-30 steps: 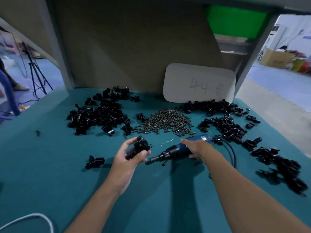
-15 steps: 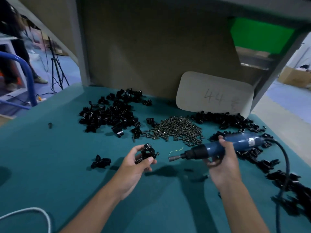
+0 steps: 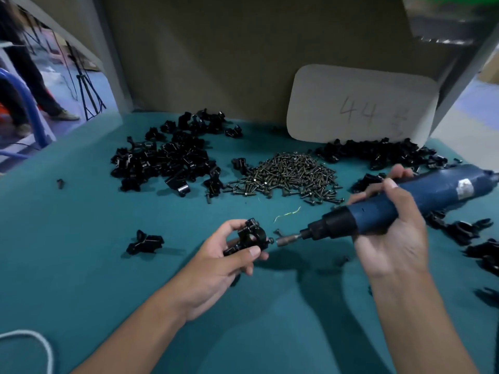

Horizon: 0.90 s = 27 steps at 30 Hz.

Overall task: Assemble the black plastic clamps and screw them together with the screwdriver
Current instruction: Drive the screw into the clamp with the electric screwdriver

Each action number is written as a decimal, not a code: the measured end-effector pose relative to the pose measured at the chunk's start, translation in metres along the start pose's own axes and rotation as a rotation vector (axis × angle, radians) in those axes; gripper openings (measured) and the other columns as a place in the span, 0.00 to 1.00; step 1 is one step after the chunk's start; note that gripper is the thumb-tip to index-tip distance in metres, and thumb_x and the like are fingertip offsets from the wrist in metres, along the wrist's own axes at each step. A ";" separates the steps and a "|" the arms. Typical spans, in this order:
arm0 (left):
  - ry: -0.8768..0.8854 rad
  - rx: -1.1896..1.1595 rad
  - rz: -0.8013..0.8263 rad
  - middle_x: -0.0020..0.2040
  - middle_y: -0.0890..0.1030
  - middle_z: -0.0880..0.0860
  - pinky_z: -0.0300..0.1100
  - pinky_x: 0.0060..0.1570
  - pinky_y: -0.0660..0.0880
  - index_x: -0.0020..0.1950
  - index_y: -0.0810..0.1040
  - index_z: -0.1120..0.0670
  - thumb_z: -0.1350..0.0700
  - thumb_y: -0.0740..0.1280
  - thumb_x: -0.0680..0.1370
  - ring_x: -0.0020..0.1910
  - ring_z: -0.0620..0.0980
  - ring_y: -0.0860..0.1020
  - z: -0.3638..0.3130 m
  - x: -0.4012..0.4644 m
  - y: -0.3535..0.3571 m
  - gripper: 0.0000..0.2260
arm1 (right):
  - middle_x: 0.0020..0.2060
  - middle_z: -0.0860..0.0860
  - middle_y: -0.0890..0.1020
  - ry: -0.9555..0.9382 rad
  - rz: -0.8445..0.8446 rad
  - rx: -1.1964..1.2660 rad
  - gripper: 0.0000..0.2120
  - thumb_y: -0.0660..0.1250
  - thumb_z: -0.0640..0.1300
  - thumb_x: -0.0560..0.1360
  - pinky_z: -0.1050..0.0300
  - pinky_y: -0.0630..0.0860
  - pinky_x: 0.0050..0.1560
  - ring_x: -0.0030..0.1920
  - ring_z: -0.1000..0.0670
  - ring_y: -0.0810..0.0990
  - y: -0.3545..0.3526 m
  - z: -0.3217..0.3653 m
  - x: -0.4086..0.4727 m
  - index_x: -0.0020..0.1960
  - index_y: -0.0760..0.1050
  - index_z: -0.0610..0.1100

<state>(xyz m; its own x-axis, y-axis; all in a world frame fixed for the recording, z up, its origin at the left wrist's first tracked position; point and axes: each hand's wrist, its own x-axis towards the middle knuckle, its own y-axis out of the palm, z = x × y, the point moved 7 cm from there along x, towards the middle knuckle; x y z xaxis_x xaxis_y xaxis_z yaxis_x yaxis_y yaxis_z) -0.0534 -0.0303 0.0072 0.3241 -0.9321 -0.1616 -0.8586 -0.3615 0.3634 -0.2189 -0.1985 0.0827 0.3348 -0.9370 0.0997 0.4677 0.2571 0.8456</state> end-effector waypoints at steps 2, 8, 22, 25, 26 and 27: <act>-0.014 0.011 0.009 0.47 0.85 0.59 0.38 0.44 0.76 0.67 0.73 0.54 0.61 0.71 0.73 0.37 0.47 0.77 0.001 0.000 0.001 0.22 | 0.49 0.59 0.81 -0.019 0.002 -0.002 0.18 0.67 0.33 0.73 0.60 0.74 0.43 0.38 0.57 0.75 0.001 0.002 -0.001 0.56 0.72 0.52; -0.027 0.006 0.045 0.46 0.84 0.57 0.37 0.46 0.77 0.67 0.73 0.55 0.62 0.72 0.72 0.38 0.47 0.77 0.003 -0.001 0.006 0.23 | 0.47 0.59 0.80 -0.062 -0.006 -0.056 0.16 0.63 0.32 0.78 0.59 0.74 0.40 0.37 0.57 0.74 0.003 0.006 -0.006 0.55 0.73 0.52; -0.079 -0.110 0.140 0.49 0.82 0.56 0.37 0.44 0.77 0.68 0.75 0.60 0.66 0.71 0.75 0.47 0.51 0.81 0.005 -0.006 0.009 0.21 | 0.47 0.59 0.79 -0.043 0.178 -0.099 0.15 0.63 0.35 0.80 0.61 0.74 0.41 0.39 0.59 0.74 0.023 0.009 -0.018 0.55 0.75 0.55; -0.105 -0.119 0.175 0.50 0.81 0.58 0.38 0.45 0.77 0.67 0.75 0.62 0.66 0.72 0.75 0.49 0.53 0.80 0.009 -0.006 0.012 0.21 | 0.47 0.59 0.79 -0.071 0.203 -0.144 0.15 0.63 0.35 0.80 0.61 0.74 0.41 0.40 0.59 0.73 0.028 0.012 -0.023 0.56 0.74 0.54; -0.109 -0.128 0.174 0.50 0.82 0.57 0.38 0.44 0.77 0.67 0.75 0.62 0.65 0.73 0.74 0.49 0.53 0.80 0.010 -0.006 0.012 0.22 | 0.47 0.59 0.79 -0.087 0.206 -0.159 0.15 0.63 0.35 0.80 0.61 0.73 0.41 0.40 0.58 0.73 0.030 0.012 -0.025 0.56 0.74 0.54; -0.109 -0.141 0.170 0.50 0.82 0.56 0.38 0.44 0.78 0.68 0.75 0.62 0.65 0.73 0.73 0.48 0.52 0.81 0.009 -0.006 0.012 0.23 | 0.47 0.59 0.79 -0.098 0.206 -0.169 0.14 0.63 0.35 0.79 0.60 0.73 0.41 0.40 0.58 0.73 0.032 0.011 -0.027 0.56 0.74 0.54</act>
<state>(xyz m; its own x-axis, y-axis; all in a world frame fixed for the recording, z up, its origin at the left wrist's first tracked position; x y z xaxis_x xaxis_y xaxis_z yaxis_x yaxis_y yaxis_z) -0.0693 -0.0293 0.0038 0.1279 -0.9748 -0.1828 -0.8308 -0.2060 0.5171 -0.2222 -0.1680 0.1130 0.3596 -0.8774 0.3175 0.5307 0.4722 0.7038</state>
